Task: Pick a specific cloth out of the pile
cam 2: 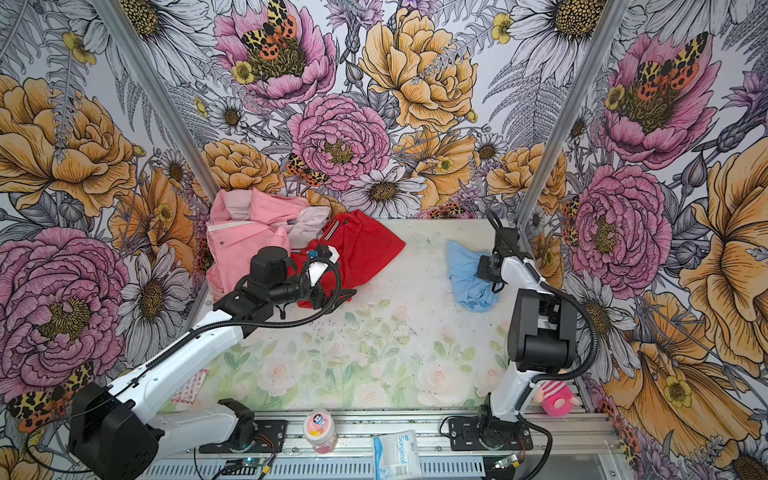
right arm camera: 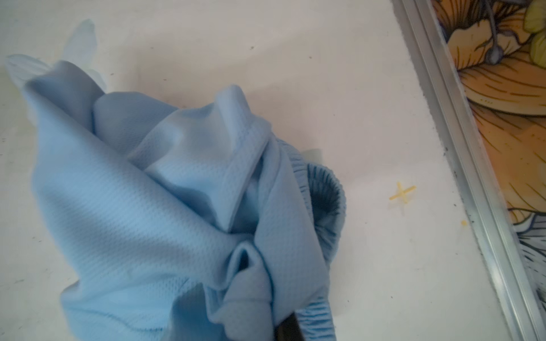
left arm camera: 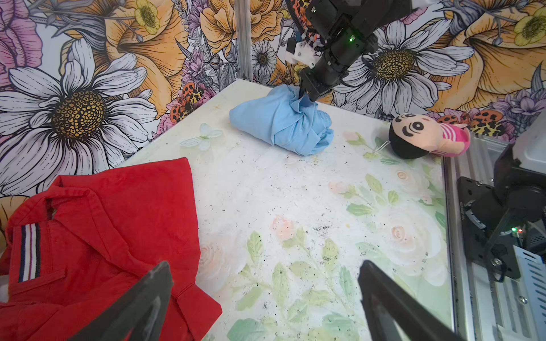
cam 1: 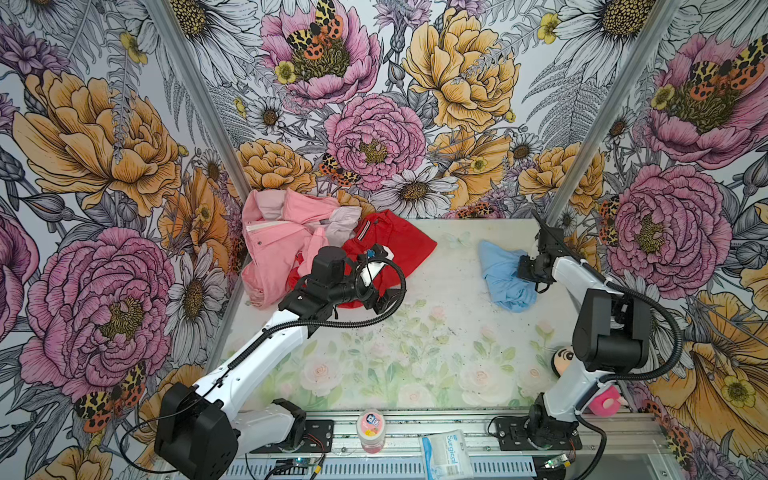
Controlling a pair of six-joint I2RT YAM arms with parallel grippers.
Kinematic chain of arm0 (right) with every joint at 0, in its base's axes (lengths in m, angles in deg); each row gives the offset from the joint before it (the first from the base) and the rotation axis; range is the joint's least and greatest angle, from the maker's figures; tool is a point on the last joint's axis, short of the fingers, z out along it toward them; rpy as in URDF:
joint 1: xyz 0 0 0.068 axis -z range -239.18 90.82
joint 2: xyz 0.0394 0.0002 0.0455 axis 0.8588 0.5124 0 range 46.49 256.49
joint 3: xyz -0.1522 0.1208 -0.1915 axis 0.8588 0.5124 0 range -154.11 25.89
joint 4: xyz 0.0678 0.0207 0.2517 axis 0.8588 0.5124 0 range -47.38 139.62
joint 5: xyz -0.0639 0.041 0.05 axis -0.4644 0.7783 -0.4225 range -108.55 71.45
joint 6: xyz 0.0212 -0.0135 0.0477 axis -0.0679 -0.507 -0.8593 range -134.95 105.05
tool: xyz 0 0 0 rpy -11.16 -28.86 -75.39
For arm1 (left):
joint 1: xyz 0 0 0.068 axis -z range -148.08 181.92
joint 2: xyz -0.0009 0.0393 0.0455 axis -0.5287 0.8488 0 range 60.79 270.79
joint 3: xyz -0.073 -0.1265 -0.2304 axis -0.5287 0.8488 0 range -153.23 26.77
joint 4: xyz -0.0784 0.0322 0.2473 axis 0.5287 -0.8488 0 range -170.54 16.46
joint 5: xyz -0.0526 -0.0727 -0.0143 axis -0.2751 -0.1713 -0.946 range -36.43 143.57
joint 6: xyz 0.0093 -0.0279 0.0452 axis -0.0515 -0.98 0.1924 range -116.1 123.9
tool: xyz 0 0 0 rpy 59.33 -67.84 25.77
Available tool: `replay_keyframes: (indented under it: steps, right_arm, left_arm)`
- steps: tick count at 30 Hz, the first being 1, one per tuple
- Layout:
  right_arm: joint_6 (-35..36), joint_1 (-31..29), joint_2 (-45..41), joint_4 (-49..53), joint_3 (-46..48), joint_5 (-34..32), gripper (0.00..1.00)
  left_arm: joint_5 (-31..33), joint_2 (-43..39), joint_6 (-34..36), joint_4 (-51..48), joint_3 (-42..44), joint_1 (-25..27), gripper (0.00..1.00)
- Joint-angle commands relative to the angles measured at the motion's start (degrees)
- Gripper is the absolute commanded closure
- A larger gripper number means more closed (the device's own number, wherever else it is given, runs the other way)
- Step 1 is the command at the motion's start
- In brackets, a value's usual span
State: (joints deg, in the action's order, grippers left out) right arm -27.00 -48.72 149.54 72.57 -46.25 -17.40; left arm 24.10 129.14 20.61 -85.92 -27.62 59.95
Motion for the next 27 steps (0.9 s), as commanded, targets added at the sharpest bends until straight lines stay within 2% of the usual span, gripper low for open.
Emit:
replay_keyframes:
  steps: [1, 4, 5, 7, 10, 12, 15, 19, 21, 25, 27]
  right_arm:
    - [-0.9, -0.4, 3.7, -0.9, 0.0, -2.9, 1.0]
    - [-0.9, -0.4, 5.8, -0.9, 0.3, -7.5, 1.0]
    - [-0.9, -0.4, 5.7, -0.9, 0.4, -8.4, 0.97]
    - [-0.9, -0.6, 4.3, -1.1, 0.6, -9.9, 0.76]
    - [-1.3, -1.2, 0.0, -1.3, 0.4, -12.1, 0.52]
    - [-1.7, -1.5, -3.2, -1.4, 0.6, -14.3, 0.41]
    - [-1.4, -2.2, -8.2, -1.4, 0.6, -16.6, 0.35]
    - [0.8, -6.4, -13.7, -1.4, 0.3, -21.1, 0.34]
    - [1.5, -9.0, -14.9, -1.4, 0.4, -21.1, 0.33]
    - [2.3, -11.9, -12.5, -1.3, 1.9, -13.0, 0.3]
    - [2.5, -13.8, -9.8, -1.2, 3.3, -16.2, 0.28]
  left_arm:
    - [1.3, -0.6, 1.2, -0.7, -1.1, 0.5, 0.01]
    - [1.6, -0.7, 1.1, -0.9, -1.2, 0.8, 0.01]
    - [1.7, -0.9, 1.2, -1.1, -1.3, 1.0, 0.01]
    - [1.9, -1.3, 1.5, -1.1, -1.1, 1.5, 0.01]
    - [2.0, -1.6, 1.6, -1.1, -1.1, 1.8, 0.01]
    - [2.1, -1.7, 1.6, -1.2, -1.1, 1.8, 0.01]
    - [2.1, -1.7, 1.7, -1.3, -1.1, 1.8, 0.01]
    - [2.1, -1.3, 1.7, -1.3, -1.2, 1.8, 0.01]
    - [2.0, -1.1, 1.8, -1.3, -1.3, 1.8, 0.01]
    - [2.0, -0.7, 2.0, -1.8, -1.7, 1.6, 0.01]
    - [2.1, -0.8, 2.1, -1.9, -1.6, 1.6, 0.01]
